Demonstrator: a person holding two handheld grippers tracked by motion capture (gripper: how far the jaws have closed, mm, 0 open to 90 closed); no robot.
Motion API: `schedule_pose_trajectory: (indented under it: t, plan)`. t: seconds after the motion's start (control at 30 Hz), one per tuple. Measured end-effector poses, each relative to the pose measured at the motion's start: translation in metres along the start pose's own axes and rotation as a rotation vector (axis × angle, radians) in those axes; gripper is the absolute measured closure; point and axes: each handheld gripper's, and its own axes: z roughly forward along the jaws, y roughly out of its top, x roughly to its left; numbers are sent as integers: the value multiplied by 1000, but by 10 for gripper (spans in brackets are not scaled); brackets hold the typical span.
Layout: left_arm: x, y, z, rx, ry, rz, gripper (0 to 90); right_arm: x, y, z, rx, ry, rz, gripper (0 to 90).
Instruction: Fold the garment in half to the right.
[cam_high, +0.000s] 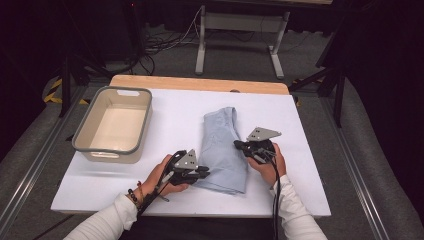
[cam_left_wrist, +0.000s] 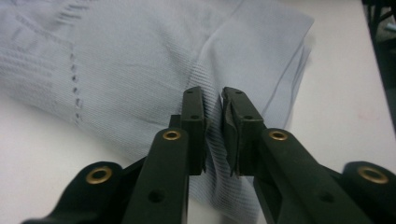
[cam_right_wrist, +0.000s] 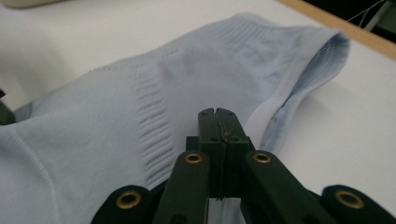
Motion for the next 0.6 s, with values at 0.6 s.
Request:
schedule_pose_trajectory:
  t: [0.6]
  plan:
    - [-6, -8, 6, 36, 14, -11, 796, 27, 10, -4, -63, 5, -65, 900]
